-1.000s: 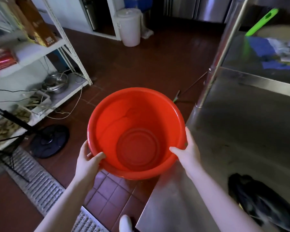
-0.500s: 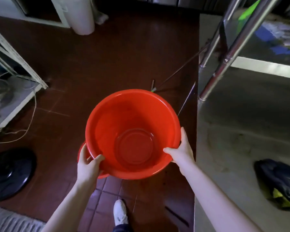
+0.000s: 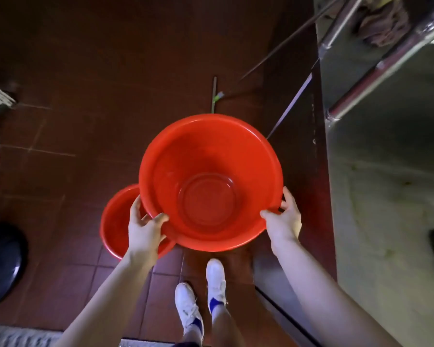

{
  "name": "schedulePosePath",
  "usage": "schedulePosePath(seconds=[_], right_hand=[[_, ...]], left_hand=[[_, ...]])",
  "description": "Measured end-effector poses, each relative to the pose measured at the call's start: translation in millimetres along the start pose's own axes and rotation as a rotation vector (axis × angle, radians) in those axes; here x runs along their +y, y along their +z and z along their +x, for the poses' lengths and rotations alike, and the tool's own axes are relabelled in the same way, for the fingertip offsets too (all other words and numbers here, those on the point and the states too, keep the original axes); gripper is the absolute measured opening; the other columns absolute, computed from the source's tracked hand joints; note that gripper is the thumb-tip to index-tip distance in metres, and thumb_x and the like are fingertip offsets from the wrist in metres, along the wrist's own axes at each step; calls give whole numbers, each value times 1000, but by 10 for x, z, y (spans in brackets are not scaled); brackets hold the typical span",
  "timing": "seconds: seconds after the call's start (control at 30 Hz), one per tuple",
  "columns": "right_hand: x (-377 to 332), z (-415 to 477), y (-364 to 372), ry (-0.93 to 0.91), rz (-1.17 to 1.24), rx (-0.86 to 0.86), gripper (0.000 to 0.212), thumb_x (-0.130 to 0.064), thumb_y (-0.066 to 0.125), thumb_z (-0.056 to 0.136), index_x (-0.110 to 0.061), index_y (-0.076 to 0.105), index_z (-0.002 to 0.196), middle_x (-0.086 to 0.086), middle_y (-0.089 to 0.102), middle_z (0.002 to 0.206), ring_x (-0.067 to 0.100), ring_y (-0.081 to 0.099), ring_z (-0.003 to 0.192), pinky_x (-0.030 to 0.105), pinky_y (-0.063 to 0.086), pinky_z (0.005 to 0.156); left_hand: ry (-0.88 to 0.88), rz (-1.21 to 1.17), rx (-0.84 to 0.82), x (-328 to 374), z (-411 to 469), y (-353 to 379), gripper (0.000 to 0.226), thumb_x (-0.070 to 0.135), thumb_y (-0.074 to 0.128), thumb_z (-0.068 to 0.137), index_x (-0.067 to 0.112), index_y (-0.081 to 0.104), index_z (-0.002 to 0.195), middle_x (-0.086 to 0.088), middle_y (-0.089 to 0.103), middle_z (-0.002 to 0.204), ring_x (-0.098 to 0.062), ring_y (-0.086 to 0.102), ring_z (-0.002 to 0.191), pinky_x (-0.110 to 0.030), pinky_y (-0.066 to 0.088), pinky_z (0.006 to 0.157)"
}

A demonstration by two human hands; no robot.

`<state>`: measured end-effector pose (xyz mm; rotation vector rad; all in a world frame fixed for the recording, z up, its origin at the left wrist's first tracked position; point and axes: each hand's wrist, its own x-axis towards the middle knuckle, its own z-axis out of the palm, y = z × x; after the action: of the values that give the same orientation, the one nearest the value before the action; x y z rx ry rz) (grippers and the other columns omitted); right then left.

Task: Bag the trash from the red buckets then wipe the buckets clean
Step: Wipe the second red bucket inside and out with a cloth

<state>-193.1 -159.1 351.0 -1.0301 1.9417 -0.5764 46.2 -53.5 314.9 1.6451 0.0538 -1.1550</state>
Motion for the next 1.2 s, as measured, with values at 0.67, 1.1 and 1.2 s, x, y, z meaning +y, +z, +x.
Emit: schedulePosePath(seconds=[0.67,1.1,1.2], right_hand=[[1376,3281,2276,5,-27,-16,77,5,64,81,-40,45,141,-6,63,128,15,61,116,35,46,106],[1684,3897,2708,-120,-253,-154,80,-9,61,93,-36,16,154,5,42,149,25,44,135,42,38,109],[1628,3917,2574,-250,-485,-203,80,-22,64,92,-30,14,155,5,29,157,27,34,141,45,35,112]], left_hand=[[-57,417,93,-1720,3659,984,73,5,76,72,16,41,135,-7,64,115,-27,65,102,-48,53,93],[59,753,118,-1931,4240,1316,79,24,74,84,16,24,144,-13,52,133,-30,54,113,-41,46,98],[96,904,162,-1809,4152,1376,82,31,74,83,11,27,147,-17,46,140,-37,49,124,-45,42,103]])
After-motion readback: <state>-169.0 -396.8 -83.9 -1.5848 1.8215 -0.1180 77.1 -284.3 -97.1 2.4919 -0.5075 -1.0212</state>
